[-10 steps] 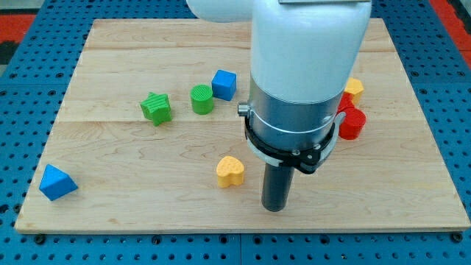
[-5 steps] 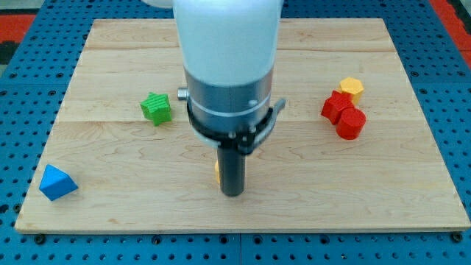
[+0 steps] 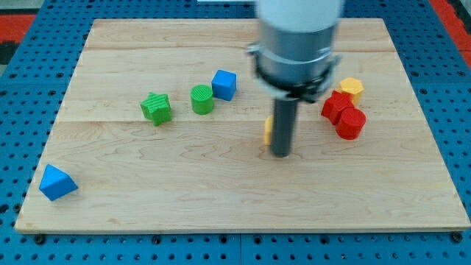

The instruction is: Make a group of red blocks and yellow blocks at the center right of the board

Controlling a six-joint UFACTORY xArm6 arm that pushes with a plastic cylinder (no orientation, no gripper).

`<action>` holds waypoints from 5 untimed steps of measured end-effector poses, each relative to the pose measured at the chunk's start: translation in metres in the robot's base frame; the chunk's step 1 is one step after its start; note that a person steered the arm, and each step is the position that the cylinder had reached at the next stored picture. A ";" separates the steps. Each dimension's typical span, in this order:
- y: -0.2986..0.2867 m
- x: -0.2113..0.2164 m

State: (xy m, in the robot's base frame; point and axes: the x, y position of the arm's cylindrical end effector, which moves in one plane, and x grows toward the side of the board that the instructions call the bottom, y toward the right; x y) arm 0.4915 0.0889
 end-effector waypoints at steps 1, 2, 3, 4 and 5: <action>-0.031 0.023; -0.077 0.019; 0.007 -0.032; 0.030 -0.038; -0.026 -0.049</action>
